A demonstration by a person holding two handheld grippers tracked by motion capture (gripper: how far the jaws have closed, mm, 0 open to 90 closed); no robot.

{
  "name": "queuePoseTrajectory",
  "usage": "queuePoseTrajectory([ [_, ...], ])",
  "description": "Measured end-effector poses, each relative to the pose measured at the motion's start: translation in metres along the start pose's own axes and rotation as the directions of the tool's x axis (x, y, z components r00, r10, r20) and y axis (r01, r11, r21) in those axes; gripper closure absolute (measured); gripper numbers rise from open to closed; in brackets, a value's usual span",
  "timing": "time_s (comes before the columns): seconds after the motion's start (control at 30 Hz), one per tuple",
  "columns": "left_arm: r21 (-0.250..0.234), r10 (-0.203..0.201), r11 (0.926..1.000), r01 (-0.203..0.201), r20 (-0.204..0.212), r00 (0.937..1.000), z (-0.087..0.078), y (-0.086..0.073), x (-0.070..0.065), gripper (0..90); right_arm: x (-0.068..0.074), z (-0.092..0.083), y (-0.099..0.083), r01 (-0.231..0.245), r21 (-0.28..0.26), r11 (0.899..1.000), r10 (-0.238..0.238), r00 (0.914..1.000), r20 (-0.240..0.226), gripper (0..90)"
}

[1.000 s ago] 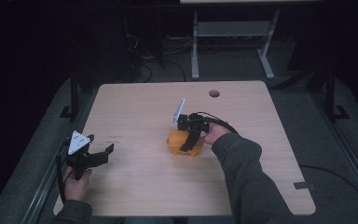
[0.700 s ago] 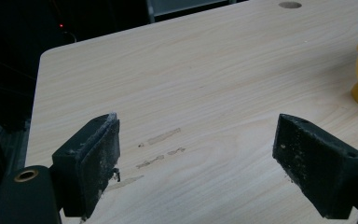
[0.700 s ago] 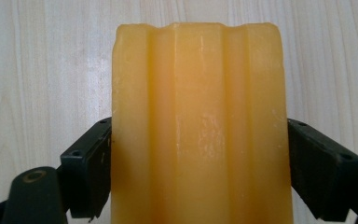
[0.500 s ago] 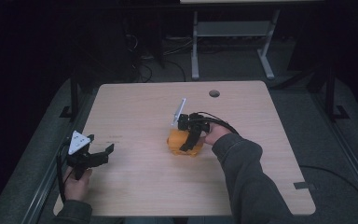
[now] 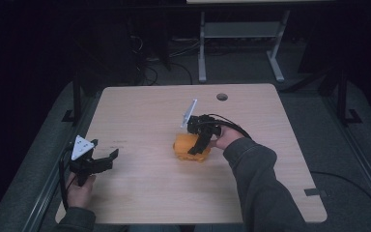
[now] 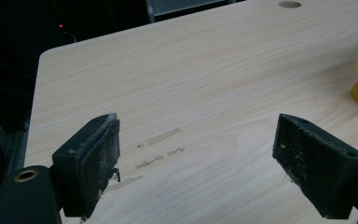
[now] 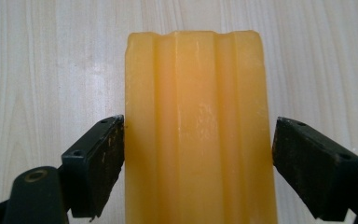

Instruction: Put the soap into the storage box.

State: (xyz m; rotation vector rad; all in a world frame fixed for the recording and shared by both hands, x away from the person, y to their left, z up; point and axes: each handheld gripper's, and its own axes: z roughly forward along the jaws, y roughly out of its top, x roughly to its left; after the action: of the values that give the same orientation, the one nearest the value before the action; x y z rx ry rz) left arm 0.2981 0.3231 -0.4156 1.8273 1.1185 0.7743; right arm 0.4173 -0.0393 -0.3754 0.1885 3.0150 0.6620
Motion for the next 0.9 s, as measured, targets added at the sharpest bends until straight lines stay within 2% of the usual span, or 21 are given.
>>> queuePoseTrajectory([
  [0.53,0.004,0.007,1.0000,-0.007,0.002,1.0000,0.000,0.000,-0.001,14.1,0.004,-0.018,-0.007,-0.017,-0.032,0.999,0.017,0.9998,0.011,17.2],
  [0.9,0.006,0.008,0.9999,-0.008,0.003,1.0000,0.000,0.000,-0.001,14.1,0.008,-0.029,-0.019,-0.033,-0.047,0.998,0.035,0.9988,0.035,17.3],
])
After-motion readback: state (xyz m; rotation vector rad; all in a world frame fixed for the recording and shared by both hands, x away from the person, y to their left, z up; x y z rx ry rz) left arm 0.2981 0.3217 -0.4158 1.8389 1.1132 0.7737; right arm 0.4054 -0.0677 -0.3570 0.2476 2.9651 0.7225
